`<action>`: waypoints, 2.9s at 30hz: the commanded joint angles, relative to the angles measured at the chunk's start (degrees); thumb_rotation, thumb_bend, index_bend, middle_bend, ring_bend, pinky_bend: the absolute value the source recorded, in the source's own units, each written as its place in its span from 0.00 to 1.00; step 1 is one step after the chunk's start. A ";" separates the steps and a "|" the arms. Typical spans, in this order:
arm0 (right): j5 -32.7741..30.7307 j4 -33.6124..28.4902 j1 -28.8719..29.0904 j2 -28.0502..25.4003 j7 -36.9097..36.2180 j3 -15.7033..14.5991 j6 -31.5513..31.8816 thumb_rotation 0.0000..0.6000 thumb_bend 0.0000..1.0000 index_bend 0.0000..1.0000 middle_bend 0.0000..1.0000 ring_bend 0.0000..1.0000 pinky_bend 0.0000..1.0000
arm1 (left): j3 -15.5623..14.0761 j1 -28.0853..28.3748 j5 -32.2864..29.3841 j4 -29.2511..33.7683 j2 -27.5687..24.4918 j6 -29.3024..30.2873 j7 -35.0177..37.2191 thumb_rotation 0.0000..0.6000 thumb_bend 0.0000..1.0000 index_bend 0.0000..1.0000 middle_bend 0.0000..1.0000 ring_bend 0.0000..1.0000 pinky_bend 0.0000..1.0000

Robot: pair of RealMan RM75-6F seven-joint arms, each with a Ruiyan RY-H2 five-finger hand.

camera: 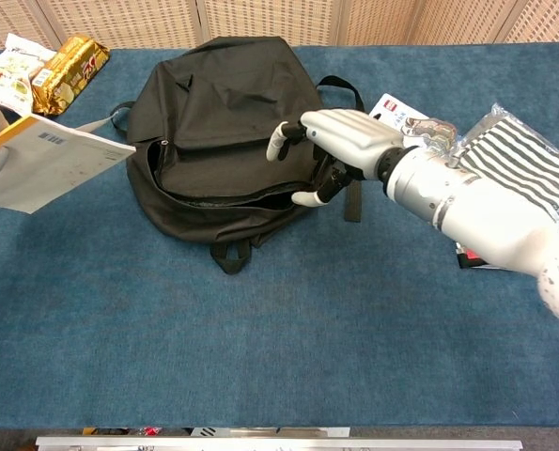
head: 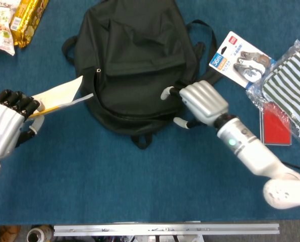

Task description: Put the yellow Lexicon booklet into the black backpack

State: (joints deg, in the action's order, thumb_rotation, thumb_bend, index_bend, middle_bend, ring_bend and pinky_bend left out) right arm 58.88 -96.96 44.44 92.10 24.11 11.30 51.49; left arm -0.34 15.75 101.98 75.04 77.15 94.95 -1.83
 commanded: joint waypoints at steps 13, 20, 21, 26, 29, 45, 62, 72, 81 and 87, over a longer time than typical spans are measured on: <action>-5.61 11.15 6.27 9.91 6.83 0.20 0.03 1.00 0.21 0.35 0.35 0.22 0.35 | 0.39 -0.30 -0.61 -0.35 -0.10 -0.23 1.90 1.00 0.39 0.73 0.63 0.50 0.50; -6.85 16.15 8.18 13.73 9.83 0.42 1.36 1.00 0.24 0.41 0.39 0.24 0.35 | 0.49 -0.33 -0.94 -0.46 -0.21 -0.55 3.05 1.00 0.39 0.73 0.63 0.50 0.50; -6.95 17.14 8.39 14.38 9.96 0.64 1.64 1.00 0.26 0.42 0.40 0.25 0.36 | 0.54 -0.39 -1.02 -0.53 -0.20 -0.49 3.26 1.00 0.39 0.73 0.63 0.50 0.50; -5.63 20.77 8.72 16.54 8.75 1.87 3.39 1.00 0.45 0.58 0.52 0.39 0.48 | 0.69 -0.61 -1.52 -1.02 -0.15 -0.51 4.07 1.00 0.39 0.73 0.63 0.50 0.50; -5.13 22.73 8.96 17.46 7.18 3.22 3.78 1.00 0.55 0.69 0.60 0.49 0.63 | 0.82 -0.51 -1.66 -1.40 -0.19 -0.69 4.57 1.00 0.39 0.73 0.63 0.50 0.50; -12.76 21.28 11.95 18.99 6.53 14.76 8.03 1.00 0.74 0.82 0.69 0.68 0.92 | 1.63 2.08 3.39 -4.01 -1.01 3.54 10.57 1.00 0.39 0.73 0.63 0.50 0.50; -18.06 21.07 17.25 24.50 1.43 24.04 11.83 1.00 0.75 0.82 0.70 0.69 0.92 | 3.64 9.17 8.44 -3.70 1.26 3.67 12.91 1.00 0.39 0.73 0.63 0.50 0.49; -21.01 22.46 19.43 26.14 -1.96 27.97 12.90 1.00 0.75 0.82 0.70 0.70 0.92 | 4.16 12.50 10.67 -2.37 2.37 3.44 11.96 1.00 0.39 0.73 0.63 0.50 0.48; -20.55 23.82 20.31 26.64 -4.89 29.19 13.93 1.00 0.75 0.82 0.70 0.70 0.92 | 4.54 15.19 11.00 -2.68 5.28 1.69 10.43 1.00 0.39 0.73 0.64 0.50 0.48; -20.66 23.87 20.17 25.85 -6.06 29.59 14.06 1.00 0.75 0.82 0.70 0.70 0.92 | 4.86 16.98 10.50 -4.66 8.29 0.21 9.28 1.00 0.39 0.73 0.64 0.50 0.48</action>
State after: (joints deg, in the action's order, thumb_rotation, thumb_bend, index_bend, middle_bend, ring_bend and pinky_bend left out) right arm 38.19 -73.02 64.66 118.04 18.18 40.89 65.54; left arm 4.48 32.39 112.68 70.80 84.97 95.52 7.63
